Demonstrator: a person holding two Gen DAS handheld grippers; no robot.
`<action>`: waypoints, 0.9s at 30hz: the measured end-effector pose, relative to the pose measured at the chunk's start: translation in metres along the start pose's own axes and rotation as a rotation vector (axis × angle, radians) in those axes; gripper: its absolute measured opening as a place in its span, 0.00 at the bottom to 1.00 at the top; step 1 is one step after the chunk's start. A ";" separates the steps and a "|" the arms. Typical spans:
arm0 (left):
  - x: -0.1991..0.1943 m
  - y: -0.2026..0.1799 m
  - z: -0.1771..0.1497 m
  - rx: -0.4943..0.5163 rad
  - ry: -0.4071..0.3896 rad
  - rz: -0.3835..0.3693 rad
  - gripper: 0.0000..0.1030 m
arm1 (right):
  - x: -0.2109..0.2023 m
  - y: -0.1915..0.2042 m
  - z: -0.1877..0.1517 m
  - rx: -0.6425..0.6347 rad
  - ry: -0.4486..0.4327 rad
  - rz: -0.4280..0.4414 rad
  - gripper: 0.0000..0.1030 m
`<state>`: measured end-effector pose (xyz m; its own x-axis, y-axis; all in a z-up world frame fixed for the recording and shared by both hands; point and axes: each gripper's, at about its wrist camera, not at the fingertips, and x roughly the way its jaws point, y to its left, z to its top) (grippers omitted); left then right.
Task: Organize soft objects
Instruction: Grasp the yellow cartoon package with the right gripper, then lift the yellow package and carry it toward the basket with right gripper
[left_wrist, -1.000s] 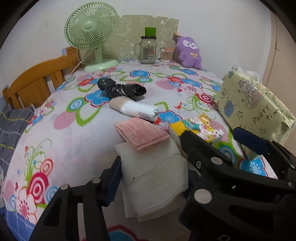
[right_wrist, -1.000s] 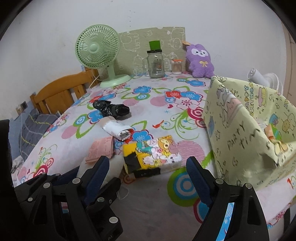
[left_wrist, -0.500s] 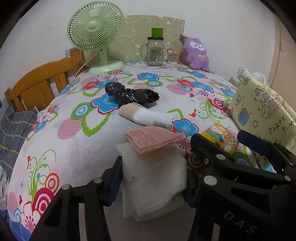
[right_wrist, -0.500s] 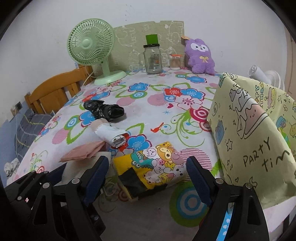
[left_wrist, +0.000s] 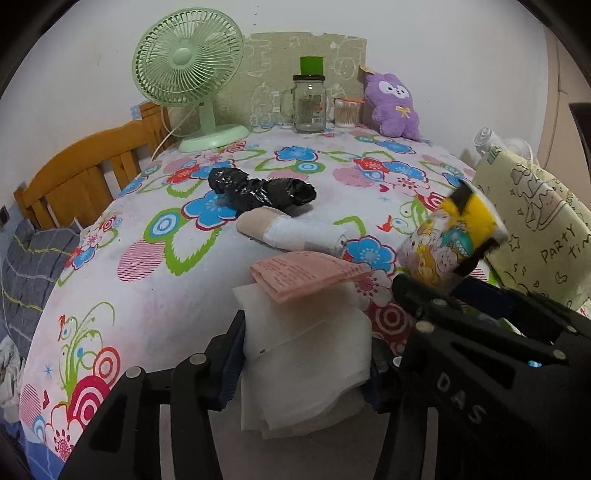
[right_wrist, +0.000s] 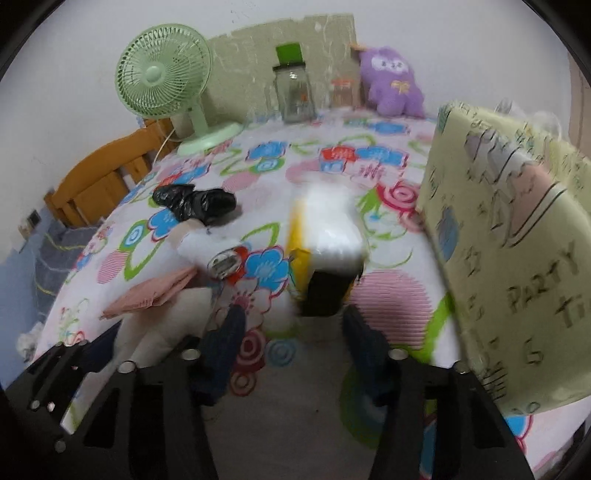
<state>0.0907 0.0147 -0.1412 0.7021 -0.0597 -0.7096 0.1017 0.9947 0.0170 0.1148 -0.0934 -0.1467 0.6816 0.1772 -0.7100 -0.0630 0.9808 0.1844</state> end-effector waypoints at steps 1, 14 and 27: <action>-0.001 -0.001 0.000 0.000 -0.001 -0.002 0.52 | -0.001 0.001 0.000 -0.010 -0.008 -0.001 0.41; -0.010 -0.004 -0.001 -0.011 -0.011 -0.017 0.49 | -0.012 0.003 -0.001 -0.025 -0.009 0.037 0.28; -0.018 0.009 -0.001 -0.018 -0.027 -0.012 0.48 | -0.017 0.014 0.006 -0.034 -0.017 0.069 0.56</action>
<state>0.0785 0.0253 -0.1286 0.7195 -0.0733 -0.6906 0.0973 0.9952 -0.0043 0.1062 -0.0832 -0.1277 0.6872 0.2435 -0.6845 -0.1345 0.9685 0.2095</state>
